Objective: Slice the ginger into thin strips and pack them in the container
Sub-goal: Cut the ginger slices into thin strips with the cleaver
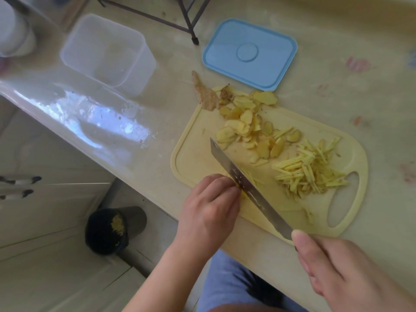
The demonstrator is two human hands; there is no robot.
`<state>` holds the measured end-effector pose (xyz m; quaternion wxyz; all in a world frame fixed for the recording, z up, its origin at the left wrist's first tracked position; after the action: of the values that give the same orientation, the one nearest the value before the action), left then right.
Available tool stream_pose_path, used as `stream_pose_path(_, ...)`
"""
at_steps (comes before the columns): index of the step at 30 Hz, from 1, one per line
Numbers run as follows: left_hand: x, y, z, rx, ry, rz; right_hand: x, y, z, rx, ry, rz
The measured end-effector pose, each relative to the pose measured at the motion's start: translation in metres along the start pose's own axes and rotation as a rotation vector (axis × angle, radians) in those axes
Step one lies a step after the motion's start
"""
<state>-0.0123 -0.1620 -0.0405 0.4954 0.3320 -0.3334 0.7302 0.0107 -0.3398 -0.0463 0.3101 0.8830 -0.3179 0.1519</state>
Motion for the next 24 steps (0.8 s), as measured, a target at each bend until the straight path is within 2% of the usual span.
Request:
stream_pose_path(9, -0.002, -0.001, -0.002, 0.004, -0.017, 0.005, -0.001, -0.002, 0.004, -0.053, 0.022, 0.005)
stream_pose_path(15, -0.001, -0.002, -0.001, -0.002, -0.025, 0.016, -0.006, -0.02, 0.003, 0.024, 0.021, -0.017)
stream_pose_path(20, 0.0, 0.0, -0.001, -0.005, -0.041, 0.046, 0.003, -0.009, 0.005, -0.019, 0.003, 0.021)
stream_pose_path(24, 0.002, 0.0, 0.0, 0.025, -0.022, 0.08, -0.002, -0.004, 0.004, -0.011, 0.014, -0.015)
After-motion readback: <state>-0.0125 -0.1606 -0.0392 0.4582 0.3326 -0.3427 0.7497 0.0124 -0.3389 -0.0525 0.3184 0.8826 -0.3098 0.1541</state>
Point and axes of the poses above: each hand's wrist, its own y-axis away from the middle knuckle, its own x-axis out of the back of the hand, z = x × y, the point moved 9 cm from there along -y, towards the middle knuckle, and after that the axes turned 13 degrees about x, right-handed, at the moved point
